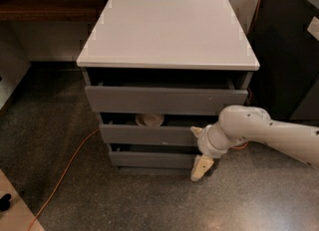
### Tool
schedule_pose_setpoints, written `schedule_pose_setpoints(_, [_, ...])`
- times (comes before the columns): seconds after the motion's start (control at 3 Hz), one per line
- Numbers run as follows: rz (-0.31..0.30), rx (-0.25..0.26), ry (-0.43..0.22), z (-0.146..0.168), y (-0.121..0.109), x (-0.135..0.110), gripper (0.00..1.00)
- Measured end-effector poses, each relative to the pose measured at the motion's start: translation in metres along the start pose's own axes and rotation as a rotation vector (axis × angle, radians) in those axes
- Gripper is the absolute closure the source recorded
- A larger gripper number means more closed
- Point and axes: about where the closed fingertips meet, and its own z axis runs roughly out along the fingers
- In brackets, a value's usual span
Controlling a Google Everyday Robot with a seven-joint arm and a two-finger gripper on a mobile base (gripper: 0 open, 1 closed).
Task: Pick apple from middle drawer and place on counter
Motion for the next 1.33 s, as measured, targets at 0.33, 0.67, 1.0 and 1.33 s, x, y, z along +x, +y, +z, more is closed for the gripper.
schedule_pose_setpoints(0.33, [-0.015,0.032,-0.002,0.028,-0.01,0.007,0.0])
schedule_pose_setpoints(0.67, [-0.036,0.075,0.0,0.051,-0.021,0.013,0.0])
schedule_pose_setpoints(1.0, [-0.023,0.122,-0.015,0.072,-0.04,0.022,0.0])
schedule_pose_setpoints(1.33, [-0.023,0.122,-0.015,0.072,-0.04,0.022,0.0])
